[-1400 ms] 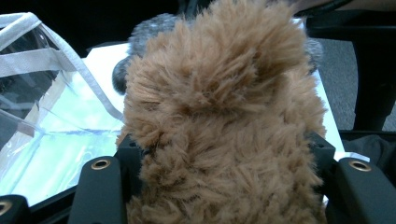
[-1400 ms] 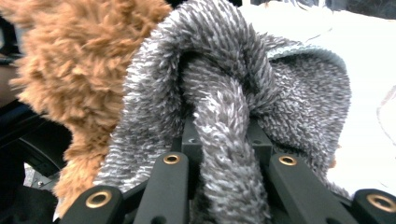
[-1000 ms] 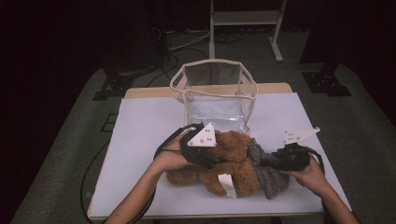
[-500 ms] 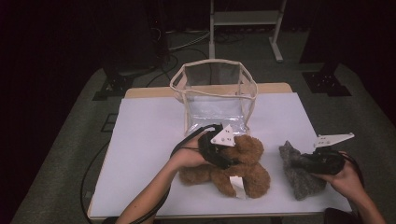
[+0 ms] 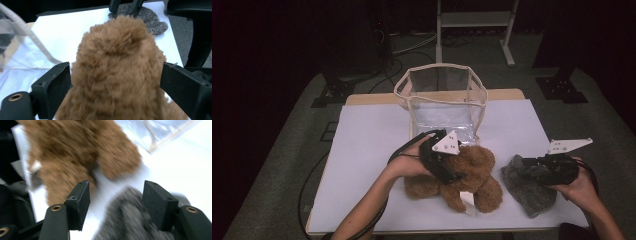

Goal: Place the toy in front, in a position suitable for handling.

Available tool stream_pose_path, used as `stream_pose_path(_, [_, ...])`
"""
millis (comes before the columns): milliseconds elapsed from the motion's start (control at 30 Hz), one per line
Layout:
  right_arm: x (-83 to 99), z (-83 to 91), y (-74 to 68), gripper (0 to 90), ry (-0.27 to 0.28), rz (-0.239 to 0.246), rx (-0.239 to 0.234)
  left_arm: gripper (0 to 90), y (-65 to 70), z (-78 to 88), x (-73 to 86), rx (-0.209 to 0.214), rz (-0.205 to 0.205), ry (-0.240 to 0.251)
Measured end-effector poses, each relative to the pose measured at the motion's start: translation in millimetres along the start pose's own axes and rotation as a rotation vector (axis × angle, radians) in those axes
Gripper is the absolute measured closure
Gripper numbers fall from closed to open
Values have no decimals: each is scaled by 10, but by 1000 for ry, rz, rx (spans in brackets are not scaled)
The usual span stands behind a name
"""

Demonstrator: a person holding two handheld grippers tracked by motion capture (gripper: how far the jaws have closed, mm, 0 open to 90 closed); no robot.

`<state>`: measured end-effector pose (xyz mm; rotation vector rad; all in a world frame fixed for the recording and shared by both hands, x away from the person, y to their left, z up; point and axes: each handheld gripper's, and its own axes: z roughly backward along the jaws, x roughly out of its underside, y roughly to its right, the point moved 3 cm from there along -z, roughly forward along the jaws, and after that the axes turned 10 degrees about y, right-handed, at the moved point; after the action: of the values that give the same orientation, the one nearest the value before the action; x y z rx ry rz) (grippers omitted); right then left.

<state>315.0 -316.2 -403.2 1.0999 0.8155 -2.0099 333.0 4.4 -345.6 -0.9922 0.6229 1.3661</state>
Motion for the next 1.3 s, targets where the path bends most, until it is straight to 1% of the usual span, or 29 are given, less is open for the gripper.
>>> stream_pose_path(100, [-157,-86,-127,362,18,41,-42,87,-11,93,20,-2,13,15])
stream_pose_path(133, [-208,-119,-165,355,24,51,-57,81,-13,120,30,-8,11,17])
stream_pose_path(233, [-355,-212,-264,336,25,96,-85,80,-11,198,72,-6,10,17])
stream_pose_path(300, [-446,-266,-322,328,20,111,-110,76,-7,249,113,-10,15,20])
stream_pose_path(333, [-488,-294,-347,310,12,121,-121,58,-9,275,134,-17,22,24])
stream_pose_path(400, [-565,-350,-396,287,3,142,-136,56,-12,332,179,-22,35,31])
stream_pose_path(533, [-689,-457,-472,249,-12,187,-153,55,-1,422,283,-34,40,25])
stream_pose_path(633, [-763,-521,-519,236,-17,207,-169,40,5,487,359,-43,56,23])
stream_pose_path(700, [-802,-559,-543,226,-21,214,-179,39,-1,528,417,-49,62,18])
stream_pose_path(767, [-830,-599,-562,217,-31,227,-179,35,-2,552,484,-56,72,15])
stream_pose_path(900, [-857,-693,-578,213,-49,235,-192,31,0,590,603,-60,87,8])
stream_pose_path(967, [-856,-747,-583,208,-58,234,-199,31,7,601,662,-60,96,6])
stream_pose_path(1100, [-844,-846,-601,196,-74,246,-204,31,8,626,792,-70,113,-9])
stream_pose_path(1167, [-836,-883,-608,192,-75,248,-207,31,9,638,858,-71,122,-14])
stream_pose_path(1300, [-815,-926,-606,182,-70,249,-214,30,-10,644,1015,-87,142,-27])
